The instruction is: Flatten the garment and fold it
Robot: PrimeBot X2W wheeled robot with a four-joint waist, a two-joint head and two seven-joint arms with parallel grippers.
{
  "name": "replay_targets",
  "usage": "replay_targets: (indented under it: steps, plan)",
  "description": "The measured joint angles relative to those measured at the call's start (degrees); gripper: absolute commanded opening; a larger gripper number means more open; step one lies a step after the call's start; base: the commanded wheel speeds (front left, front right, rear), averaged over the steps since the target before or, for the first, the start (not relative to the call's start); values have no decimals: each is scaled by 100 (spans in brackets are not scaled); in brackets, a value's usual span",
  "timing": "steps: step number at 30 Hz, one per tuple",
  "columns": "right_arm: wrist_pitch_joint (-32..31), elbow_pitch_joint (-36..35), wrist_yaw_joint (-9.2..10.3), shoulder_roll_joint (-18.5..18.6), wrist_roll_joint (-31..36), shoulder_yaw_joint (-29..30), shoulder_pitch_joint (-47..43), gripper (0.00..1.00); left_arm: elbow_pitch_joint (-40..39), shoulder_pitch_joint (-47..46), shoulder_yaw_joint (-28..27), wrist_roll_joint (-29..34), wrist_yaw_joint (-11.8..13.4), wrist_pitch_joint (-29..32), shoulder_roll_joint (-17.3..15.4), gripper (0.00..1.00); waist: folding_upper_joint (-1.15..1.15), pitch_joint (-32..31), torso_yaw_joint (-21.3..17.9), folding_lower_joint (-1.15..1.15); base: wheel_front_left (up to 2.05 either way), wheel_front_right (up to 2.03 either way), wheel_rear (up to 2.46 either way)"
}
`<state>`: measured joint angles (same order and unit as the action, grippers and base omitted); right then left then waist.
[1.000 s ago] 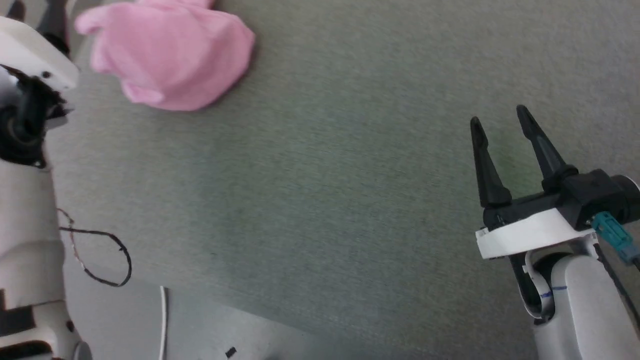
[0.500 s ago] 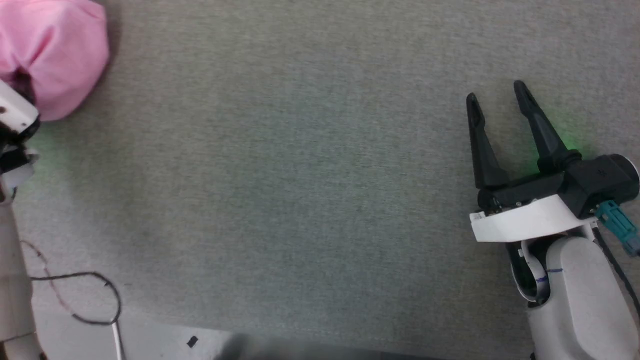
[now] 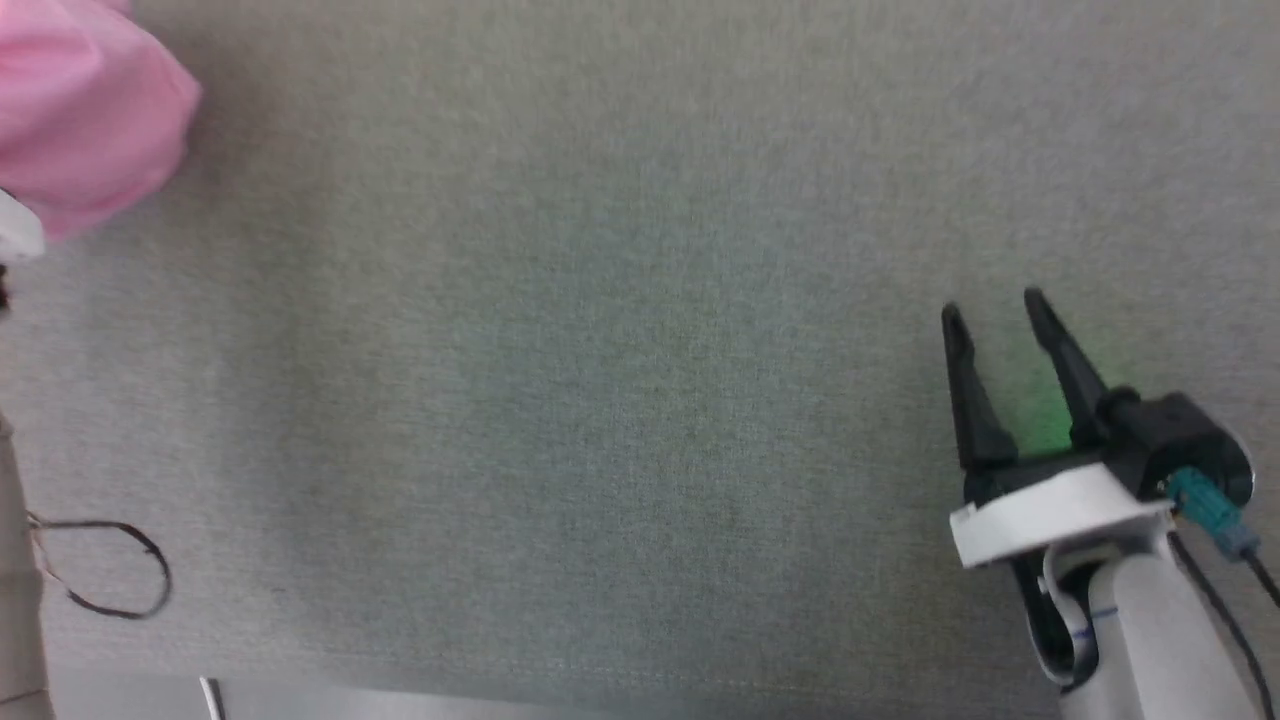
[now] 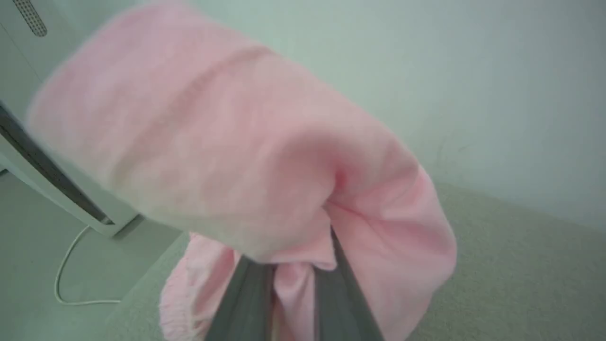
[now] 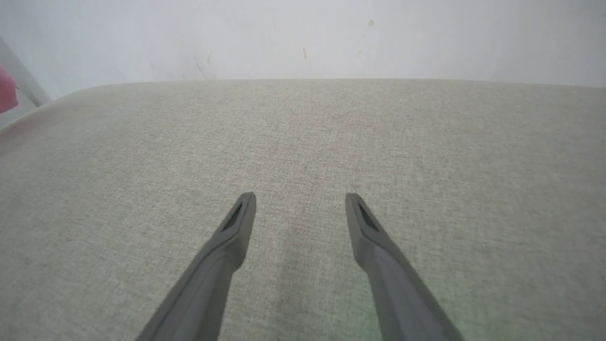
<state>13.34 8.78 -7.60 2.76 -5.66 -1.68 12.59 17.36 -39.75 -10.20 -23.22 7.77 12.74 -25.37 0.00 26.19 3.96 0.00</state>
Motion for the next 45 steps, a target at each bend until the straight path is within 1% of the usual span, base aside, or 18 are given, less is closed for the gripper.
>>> replay_targets:
  steps: [3, 5, 8, 10, 14, 19, 23, 26, 32, 37, 41, 42, 43, 45]
  plan:
    - [34, 88, 0, 0, -58, 37, -196, 100, -24, -144, 230, 292, -256, -723, -138, 0, 0, -409, 32, 0, 0, 0, 0]
    - [37, 99, 0, -1, -85, 77, -302, 100, -66, -252, 390, 391, -412, -1056, -162, 0, 0, -694, 55, -2, 0, 0, 0]
    - [38, 111, 0, -1, -100, 120, -408, 100, -96, -434, 643, 511, -577, -1396, -125, 0, 0, -1093, 71, -1, 0, 0, 0]
    - [37, 104, 0, -1, -105, 148, -474, 100, -134, -542, 873, 577, -702, -1478, -56, 0, 0, -1344, 64, -2, 0, 0, 0]
    - [30, 91, 0, -1, -127, 172, -567, 100, -201, -698, 1346, 590, -946, -1535, 285, 0, 0, -1775, 2, -2, 0, 0, 0]
    - [-22, 41, 0, -3, -144, 170, -662, 100, -246, -731, 1878, 495, -1112, -1511, 899, 0, 0, -2126, -236, -1, 0, 0, 0]
    - [-74, -10, 0, 1, -145, 165, -731, 100, -37, -704, 2302, 226, -1259, -1327, 1460, 0, 0, -2257, -526, -1, 0, 0, 0]
    - [-93, -54, 0, 2, -169, 105, -740, 100, 346, -532, 2601, 60, -1337, -1028, 1706, 0, 0, -2291, -777, -1, 0, 0, 0]
    - [-122, -83, 0, 2, -225, -15, -742, 100, 1562, 43, 3087, -229, -1419, -213, 1944, 0, 0, -2257, -1271, 0, 0, 0, 0]
    - [-120, -91, 0, 3, -272, -102, -730, 100, 2595, 297, 3331, -249, -1428, 404, 1974, 0, 0, -2144, -1619, 0, 0, 0, 0]
    - [-110, -69, 0, 3, -304, -114, -728, 100, 3203, 328, 3410, -357, -1427, 917, 2001, 0, 0, -2010, -1812, 0, 0, 0, 0]
    - [-97, -59, 0, 4, -309, -107, -728, 100, 3267, 326, 3423, -394, -1428, 1000, 2013, 29, 0, -1975, -1838, 0, 0, 0, 0]
    - [-88, -45, 0, 4, -309, -93, -730, 100, 3288, 309, 3431, -424, -1428, 1033, 2023, 100, 0, -1941, -1854, 0, 0, 0, 0]
    - [-68, -31, 0, 4, -309, -74, -730, 100, 3259, 258, 3412, -476, -1429, 933, 2042, 100, 0, -1892, -1847, 0, 0, 0, 0]
